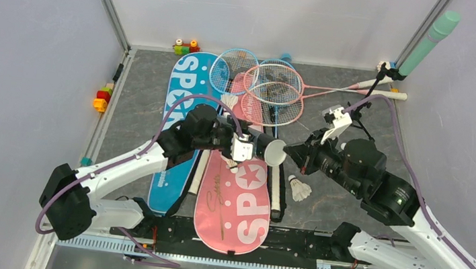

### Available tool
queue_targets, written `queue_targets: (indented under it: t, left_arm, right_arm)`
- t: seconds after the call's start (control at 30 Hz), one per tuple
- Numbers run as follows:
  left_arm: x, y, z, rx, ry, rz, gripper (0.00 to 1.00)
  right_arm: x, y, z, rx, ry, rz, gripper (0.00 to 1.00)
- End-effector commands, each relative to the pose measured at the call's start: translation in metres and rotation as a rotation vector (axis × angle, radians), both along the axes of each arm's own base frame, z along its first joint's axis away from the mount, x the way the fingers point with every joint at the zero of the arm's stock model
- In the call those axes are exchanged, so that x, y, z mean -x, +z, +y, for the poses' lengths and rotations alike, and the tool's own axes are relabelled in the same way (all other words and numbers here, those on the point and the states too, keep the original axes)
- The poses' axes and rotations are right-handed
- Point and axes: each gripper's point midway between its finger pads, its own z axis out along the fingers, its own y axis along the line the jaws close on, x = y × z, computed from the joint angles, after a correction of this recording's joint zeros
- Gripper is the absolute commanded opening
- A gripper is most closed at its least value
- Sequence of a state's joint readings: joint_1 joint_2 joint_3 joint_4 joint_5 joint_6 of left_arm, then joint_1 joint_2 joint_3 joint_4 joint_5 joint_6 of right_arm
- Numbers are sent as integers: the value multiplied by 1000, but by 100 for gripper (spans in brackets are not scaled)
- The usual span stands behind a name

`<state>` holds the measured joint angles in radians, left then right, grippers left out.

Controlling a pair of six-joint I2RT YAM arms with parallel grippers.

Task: Pack up the badminton gear
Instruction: Open the lid of the shuttle tube.

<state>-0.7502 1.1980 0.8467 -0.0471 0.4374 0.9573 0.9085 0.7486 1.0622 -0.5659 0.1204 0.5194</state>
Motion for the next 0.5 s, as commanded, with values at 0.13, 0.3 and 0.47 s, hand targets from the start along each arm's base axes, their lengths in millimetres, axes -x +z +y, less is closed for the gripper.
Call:
queue_targets:
  t: [0.13,0.3,0.47]
  left_arm:
    - [-32,17,17,-78,151,-95,2]
    - [-42,6,29,-143,205,-114,2]
    - [-43,-2,35,-180,218,-104,2]
  right_arm:
    - [-13,6,-43,161,-181,0,0]
    - [-12,7,-48,224,-176,5,0]
    - [-13,19,-59,251,-207,-17,0]
